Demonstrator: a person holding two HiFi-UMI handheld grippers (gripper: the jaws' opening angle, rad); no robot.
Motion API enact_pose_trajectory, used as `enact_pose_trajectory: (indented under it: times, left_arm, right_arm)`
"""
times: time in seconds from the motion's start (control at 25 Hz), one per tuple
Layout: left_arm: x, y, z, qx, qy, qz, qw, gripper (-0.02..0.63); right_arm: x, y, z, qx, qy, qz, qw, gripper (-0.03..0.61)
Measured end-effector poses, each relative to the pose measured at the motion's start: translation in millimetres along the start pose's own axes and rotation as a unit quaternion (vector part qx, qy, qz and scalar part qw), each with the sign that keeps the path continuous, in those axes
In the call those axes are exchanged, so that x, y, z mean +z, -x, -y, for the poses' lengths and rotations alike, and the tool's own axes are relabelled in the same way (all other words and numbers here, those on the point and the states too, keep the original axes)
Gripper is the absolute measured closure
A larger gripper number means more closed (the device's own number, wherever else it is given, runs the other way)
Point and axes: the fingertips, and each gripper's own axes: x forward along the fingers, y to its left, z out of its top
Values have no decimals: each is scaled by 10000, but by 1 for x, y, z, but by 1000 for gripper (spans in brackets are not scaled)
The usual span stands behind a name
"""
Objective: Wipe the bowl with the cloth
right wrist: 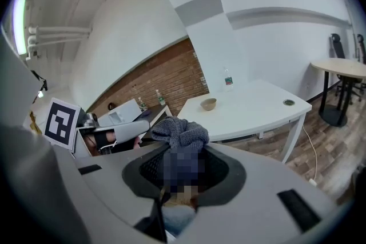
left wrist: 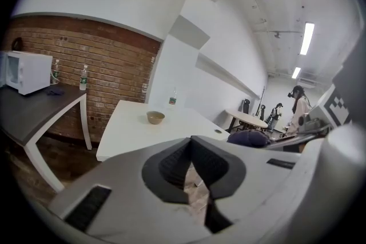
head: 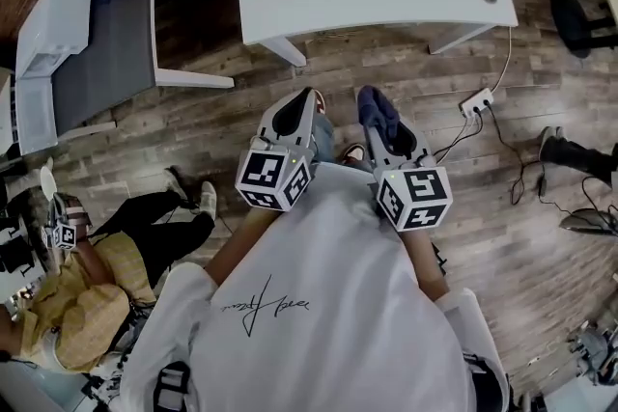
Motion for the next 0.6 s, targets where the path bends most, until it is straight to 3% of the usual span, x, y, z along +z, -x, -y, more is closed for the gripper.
enact_pose_trajectory:
  times: [0.36,0.6]
  left_arm:
    - [37,-41,-40,-32,-227,-88,9997,606]
    - [59,-61,-74,-129,-102,-70,9998,606]
  right_arm:
    - [35,-46,13,-497,141,-112,9986,476]
    - [60,-83,2,-525,249,-214,9981,477]
